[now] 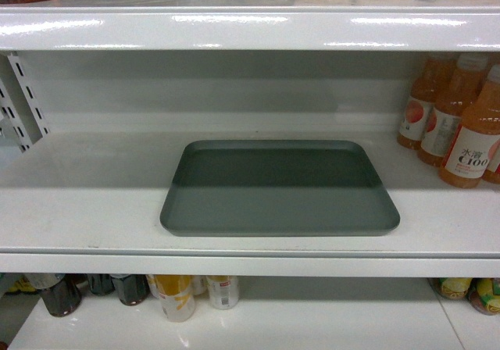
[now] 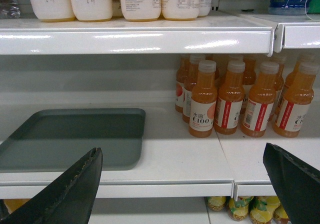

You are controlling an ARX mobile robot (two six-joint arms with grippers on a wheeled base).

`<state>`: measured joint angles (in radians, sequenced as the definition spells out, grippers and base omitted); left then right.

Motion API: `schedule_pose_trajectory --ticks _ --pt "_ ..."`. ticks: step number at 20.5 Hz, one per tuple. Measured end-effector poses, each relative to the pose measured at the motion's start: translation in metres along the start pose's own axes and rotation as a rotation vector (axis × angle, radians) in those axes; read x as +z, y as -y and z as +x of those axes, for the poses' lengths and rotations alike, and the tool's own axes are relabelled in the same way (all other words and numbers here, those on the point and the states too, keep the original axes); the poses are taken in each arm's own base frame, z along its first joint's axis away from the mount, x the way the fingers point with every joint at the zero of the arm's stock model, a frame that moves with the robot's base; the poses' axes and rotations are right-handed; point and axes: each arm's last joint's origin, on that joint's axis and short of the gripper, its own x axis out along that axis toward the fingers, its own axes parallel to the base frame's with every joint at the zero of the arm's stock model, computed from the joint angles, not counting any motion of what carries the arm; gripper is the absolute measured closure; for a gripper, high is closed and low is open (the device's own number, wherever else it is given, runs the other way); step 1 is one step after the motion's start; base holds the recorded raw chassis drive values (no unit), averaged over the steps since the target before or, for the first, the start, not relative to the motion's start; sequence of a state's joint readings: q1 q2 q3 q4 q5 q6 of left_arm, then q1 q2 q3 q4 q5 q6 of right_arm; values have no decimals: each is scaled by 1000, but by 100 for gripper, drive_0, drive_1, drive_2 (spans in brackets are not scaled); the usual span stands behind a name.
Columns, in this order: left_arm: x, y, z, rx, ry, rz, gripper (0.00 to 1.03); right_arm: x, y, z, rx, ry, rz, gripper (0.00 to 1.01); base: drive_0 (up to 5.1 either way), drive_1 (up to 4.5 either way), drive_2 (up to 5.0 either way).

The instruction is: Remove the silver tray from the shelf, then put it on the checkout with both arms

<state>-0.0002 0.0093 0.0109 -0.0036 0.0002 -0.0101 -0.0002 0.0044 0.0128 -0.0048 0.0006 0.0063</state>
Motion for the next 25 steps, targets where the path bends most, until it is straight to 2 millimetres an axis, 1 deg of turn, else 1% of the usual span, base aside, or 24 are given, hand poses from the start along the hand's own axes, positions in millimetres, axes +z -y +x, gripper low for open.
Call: schedule_pose_trajectory --ticks 18,19,22,24,25 --pt "0 0 0 0 0 0 5 0 0 0 0 0 0 3 0 0 0" --pt "-2 0 0 9 -27 -2 5 -1 0 0 6 -11 1 3 0 0 0" --pt "-2 3 1 80 -237 -12 5 -4 0 2 74 -160 20 3 0 0 0" --pt "2 7 9 104 -355 -3 5 -5 -1 10 125 -260 39 3 0 0 0" --pt "5 10 16 88 -377 -4 5 -6 -3 15 156 -288 44 3 0 0 0"
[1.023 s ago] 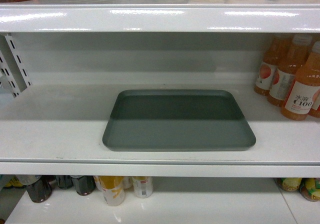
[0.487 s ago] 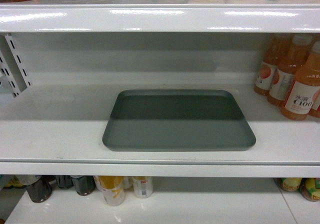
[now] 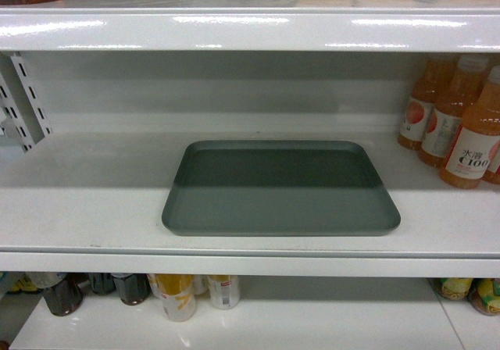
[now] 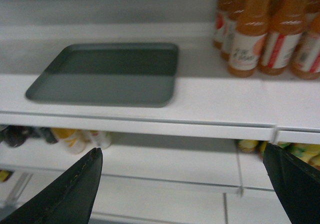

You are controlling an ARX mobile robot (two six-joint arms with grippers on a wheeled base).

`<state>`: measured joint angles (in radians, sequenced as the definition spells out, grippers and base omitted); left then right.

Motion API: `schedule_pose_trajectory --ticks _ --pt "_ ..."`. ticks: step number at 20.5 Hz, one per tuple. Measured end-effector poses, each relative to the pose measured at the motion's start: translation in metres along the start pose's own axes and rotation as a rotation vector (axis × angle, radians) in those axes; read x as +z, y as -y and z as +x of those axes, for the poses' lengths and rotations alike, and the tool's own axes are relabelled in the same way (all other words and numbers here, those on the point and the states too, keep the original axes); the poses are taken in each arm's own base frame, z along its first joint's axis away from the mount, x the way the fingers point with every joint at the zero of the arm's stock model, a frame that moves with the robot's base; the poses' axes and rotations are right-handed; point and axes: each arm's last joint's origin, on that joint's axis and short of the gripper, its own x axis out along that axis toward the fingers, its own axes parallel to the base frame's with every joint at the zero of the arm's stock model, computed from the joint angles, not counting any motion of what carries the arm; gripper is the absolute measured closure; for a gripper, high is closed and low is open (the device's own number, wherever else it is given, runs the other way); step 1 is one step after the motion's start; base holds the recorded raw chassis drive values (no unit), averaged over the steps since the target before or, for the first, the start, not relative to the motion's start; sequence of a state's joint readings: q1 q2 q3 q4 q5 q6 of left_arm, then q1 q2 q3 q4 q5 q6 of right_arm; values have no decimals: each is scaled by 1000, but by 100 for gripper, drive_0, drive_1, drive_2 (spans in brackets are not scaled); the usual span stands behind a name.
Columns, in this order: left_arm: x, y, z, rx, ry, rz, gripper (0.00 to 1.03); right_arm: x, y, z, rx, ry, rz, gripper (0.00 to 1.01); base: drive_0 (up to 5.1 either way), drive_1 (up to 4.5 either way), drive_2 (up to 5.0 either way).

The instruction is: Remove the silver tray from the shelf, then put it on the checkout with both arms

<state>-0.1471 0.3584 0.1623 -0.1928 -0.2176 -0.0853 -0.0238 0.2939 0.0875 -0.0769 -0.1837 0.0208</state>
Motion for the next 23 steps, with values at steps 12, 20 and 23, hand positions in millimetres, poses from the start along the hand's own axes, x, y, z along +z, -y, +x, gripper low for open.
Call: schedule_pose_trajectory --ticks 12,20,23 --pt "-2 59 172 -87 -267 45 5 0 -15 162 169 -223 94 3 0 0 0" --pt "4 83 248 -86 -320 42 5 -2 -22 250 120 -288 147 3 0 0 0" --pt "7 90 277 -81 -345 36 5 -1 -19 284 59 -293 148 3 0 0 0"
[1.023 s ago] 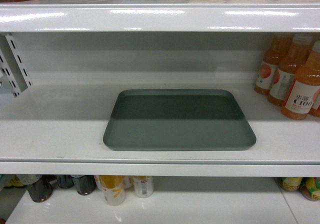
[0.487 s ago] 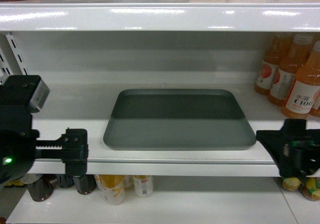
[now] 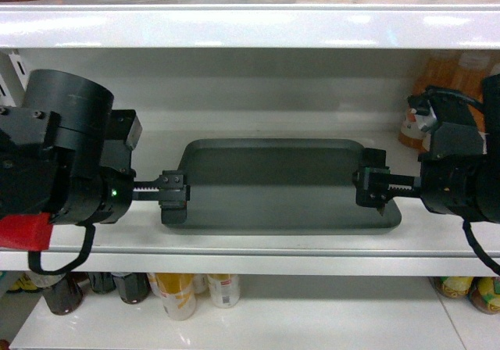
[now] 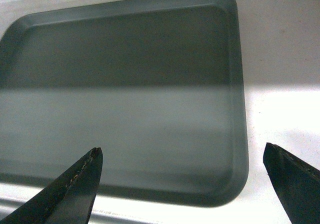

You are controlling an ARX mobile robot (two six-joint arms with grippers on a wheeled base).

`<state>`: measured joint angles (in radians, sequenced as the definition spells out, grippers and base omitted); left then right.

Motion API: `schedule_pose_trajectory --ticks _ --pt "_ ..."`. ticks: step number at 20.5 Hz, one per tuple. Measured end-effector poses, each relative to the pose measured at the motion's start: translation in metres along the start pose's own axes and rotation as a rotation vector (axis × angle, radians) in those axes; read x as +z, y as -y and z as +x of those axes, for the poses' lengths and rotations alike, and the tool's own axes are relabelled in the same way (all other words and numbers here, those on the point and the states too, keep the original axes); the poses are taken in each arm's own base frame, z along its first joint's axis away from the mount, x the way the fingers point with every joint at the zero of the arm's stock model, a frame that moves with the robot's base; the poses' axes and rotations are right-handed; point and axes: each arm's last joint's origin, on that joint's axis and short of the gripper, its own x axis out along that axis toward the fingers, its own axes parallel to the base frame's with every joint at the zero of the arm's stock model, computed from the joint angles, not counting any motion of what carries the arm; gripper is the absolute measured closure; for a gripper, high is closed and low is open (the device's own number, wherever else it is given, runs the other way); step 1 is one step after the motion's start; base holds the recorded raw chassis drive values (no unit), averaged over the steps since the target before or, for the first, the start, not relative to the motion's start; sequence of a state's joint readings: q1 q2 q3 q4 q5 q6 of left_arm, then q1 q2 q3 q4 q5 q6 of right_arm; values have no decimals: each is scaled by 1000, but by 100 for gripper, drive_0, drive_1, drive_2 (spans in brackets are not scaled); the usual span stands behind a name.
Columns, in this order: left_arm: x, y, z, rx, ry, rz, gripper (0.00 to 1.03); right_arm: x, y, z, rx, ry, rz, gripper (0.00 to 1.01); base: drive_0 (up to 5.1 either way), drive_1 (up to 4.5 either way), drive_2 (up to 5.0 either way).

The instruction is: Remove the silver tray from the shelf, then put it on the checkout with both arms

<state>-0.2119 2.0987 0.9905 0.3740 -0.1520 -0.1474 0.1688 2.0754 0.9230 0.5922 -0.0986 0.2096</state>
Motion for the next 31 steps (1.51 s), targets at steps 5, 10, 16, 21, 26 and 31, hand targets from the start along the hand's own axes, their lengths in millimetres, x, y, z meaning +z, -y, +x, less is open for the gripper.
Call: schedule_pose_trajectory --ticks 5,10,16,21,26,31 --pt "13 8 36 -3 -57 -2 5 12 22 48 -121 -43 6 3 0 0 0" --pt "23 14 58 24 -78 5 5 25 34 81 -175 -104 -4 3 0 0 0" --pt "21 21 70 10 -136 -7 5 20 37 102 -154 -227 -83 13 0 0 0" --pt "20 22 71 -23 -200 -63 27 23 35 103 -150 -244 -122 57 0 0 0" --pt "10 18 69 -54 -210 -117 71 19 38 101 -184 -243 -93 98 0 0 0" --pt "-4 6 56 -95 -198 -194 100 11 39 86 -168 -229 -33 98 0 0 0"
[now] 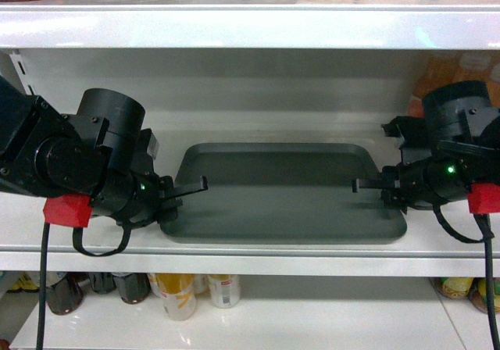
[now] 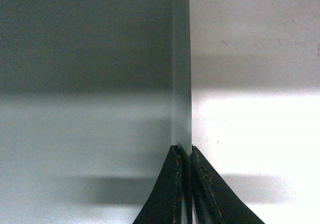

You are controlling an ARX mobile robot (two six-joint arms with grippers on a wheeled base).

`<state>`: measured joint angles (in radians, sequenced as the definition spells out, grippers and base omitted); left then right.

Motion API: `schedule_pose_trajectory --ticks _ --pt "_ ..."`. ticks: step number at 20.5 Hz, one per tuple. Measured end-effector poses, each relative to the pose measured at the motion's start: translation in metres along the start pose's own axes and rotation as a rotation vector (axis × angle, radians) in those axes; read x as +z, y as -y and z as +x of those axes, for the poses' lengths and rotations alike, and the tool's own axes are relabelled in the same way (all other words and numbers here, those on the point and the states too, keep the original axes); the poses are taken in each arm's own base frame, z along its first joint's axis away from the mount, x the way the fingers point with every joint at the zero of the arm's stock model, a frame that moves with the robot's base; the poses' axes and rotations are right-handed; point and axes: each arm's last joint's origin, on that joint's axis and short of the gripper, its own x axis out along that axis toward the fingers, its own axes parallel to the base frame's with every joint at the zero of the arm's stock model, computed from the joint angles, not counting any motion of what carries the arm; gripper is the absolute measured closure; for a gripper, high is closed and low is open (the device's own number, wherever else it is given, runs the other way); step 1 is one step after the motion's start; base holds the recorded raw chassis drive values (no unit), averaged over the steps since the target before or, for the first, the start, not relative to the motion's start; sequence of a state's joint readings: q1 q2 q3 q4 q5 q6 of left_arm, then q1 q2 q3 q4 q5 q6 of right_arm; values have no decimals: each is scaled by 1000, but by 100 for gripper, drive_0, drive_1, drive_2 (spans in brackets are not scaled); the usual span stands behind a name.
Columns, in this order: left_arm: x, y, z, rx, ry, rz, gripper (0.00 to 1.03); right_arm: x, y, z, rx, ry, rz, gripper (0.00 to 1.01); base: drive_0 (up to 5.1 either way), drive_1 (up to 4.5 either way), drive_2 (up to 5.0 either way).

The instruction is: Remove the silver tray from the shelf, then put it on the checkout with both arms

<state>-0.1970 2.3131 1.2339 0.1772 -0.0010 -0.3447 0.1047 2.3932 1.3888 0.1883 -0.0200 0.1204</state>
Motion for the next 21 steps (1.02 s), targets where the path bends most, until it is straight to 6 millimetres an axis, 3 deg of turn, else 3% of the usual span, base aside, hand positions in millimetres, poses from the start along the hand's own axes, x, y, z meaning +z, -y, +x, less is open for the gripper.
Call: schedule_pose_trajectory --ticks 6,10,11,19,21 --pt "-36 -8 -50 25 42 -3 100 -35 -4 -54 44 43 41 98 0 0 0" --pt "-36 -1 -107 -1 164 27 100 -37 -11 -108 77 157 62 99 0 0 0" --pt "-48 2 -140 -6 225 59 100 -48 -11 -158 94 237 71 99 0 0 0" --pt "-62 0 -159 -17 228 57 100 -64 -9 -181 106 255 71 99 0 0 0" --pt "-67 -3 -175 -25 266 56 100 -74 -9 -198 128 297 69 99 0 0 0"
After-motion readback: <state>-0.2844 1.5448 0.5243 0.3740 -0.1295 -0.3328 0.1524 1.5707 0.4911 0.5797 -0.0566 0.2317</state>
